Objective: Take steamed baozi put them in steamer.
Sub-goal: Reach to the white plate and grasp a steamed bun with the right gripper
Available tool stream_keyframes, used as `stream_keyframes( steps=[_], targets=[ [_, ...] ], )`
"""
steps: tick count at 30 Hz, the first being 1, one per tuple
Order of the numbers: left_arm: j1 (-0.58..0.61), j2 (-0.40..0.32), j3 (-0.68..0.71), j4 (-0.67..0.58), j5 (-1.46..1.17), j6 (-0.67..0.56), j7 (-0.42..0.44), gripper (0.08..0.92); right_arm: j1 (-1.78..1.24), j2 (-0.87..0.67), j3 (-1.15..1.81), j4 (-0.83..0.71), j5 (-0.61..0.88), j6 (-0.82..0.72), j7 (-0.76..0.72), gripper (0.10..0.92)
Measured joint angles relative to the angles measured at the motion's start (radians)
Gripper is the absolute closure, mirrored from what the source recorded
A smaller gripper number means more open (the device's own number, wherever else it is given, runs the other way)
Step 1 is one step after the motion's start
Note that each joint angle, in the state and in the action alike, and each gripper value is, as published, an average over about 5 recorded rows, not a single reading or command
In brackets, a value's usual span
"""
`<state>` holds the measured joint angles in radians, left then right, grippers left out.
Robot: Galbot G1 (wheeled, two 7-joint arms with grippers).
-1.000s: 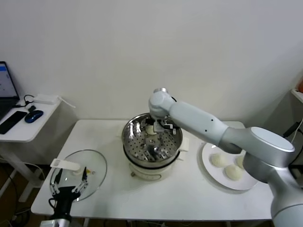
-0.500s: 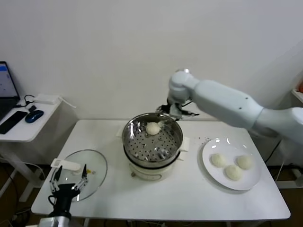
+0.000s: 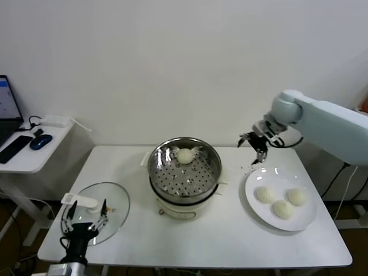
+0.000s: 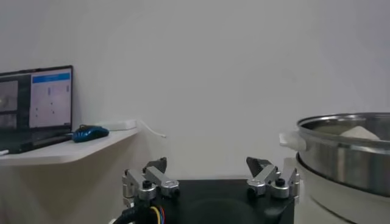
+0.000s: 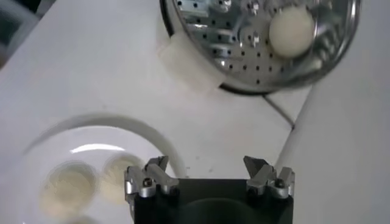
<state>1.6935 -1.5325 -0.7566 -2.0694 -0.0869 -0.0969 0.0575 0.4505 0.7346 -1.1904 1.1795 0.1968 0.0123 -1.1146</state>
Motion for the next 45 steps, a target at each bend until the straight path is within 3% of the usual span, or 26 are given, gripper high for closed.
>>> stream_keyframes(
  steps=[22, 45],
  targets=[
    [0.006, -0.001, -0.012, -0.016, -0.008, 0.010, -0.003, 0.177, -0.257, 0.009, 0.114, -0.168, -0.055, -0.137, 0.020, 0.203],
    [0.009, 0.003, -0.008, -0.025, -0.002, 0.014, -0.002, 0.177, -0.338, 0.066, 0.143, -0.240, -0.105, -0.145, 0.018, 0.203]
  ],
)
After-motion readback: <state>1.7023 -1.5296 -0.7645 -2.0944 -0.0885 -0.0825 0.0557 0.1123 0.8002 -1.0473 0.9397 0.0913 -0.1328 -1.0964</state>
